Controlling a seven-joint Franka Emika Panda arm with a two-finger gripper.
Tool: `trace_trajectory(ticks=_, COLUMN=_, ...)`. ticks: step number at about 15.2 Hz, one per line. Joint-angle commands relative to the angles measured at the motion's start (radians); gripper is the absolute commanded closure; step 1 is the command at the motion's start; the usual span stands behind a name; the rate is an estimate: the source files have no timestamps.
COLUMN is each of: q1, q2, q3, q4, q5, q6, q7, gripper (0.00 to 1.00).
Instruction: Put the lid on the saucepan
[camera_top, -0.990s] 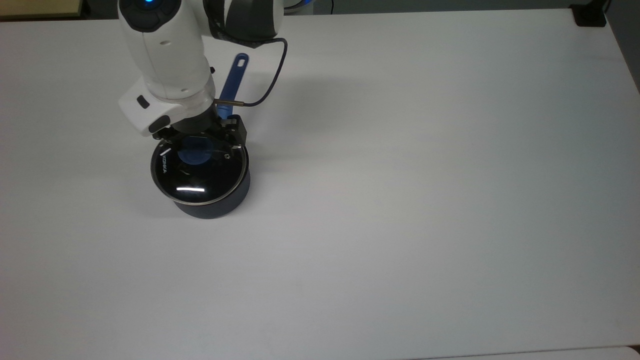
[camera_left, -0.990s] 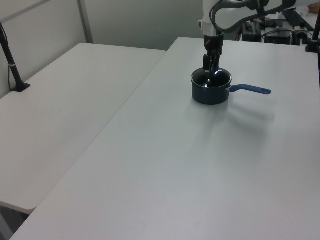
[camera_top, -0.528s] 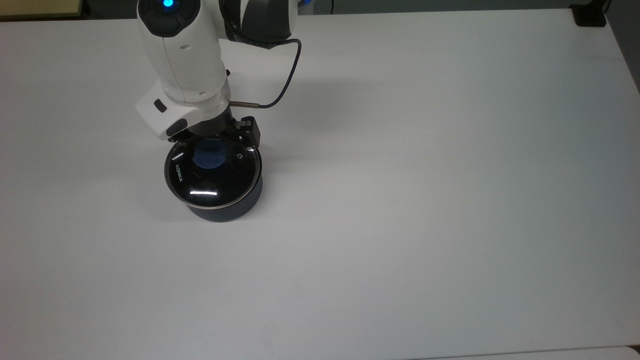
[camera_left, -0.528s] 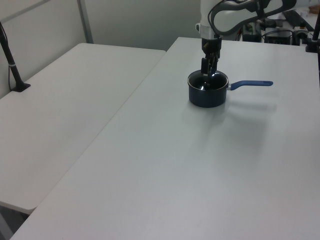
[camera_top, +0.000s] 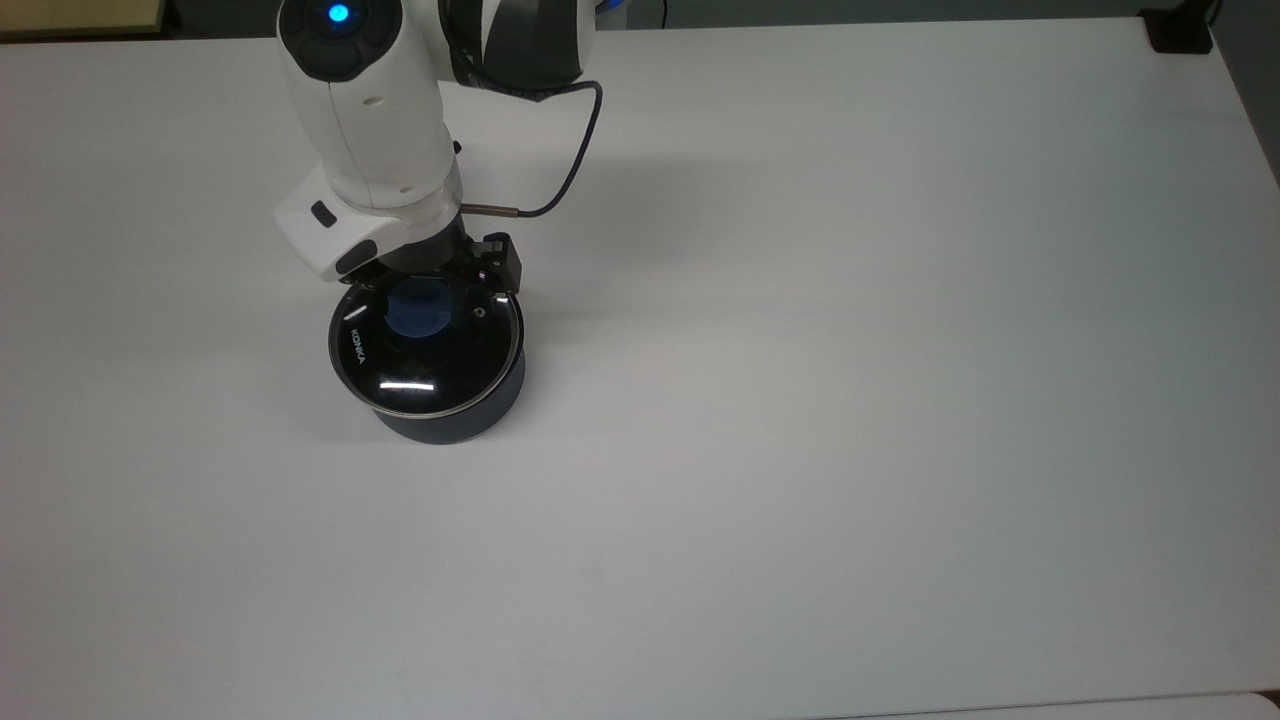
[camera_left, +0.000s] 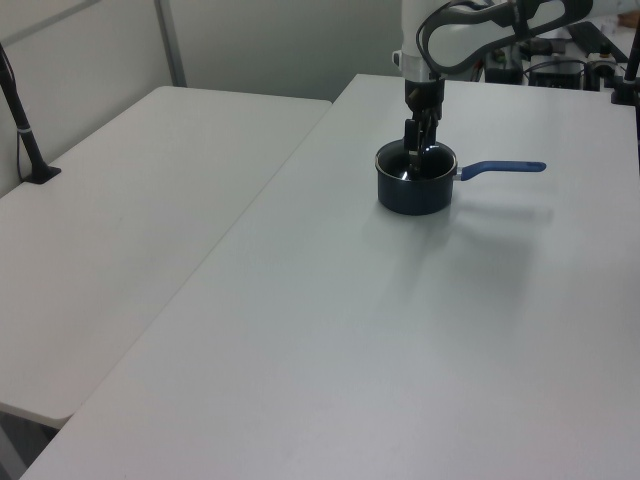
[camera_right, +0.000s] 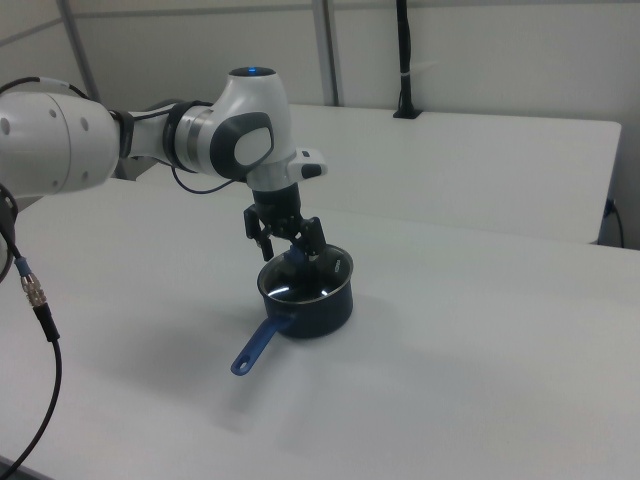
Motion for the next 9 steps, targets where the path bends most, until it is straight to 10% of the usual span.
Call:
trace_trajectory(ticks=1, q1=0.013, q2=-0.122, q3=-0.006, q4=-0.107, q5=0.001, q6=-0.006, q7=-0.018, gripper=0.00)
trace_trajectory(ticks=9, q1=0.053, q2=-0.399, q3=0.040, q4=-0.223, q5=-0.107, q6=-0.292, q7=-0.011, gripper=0.00)
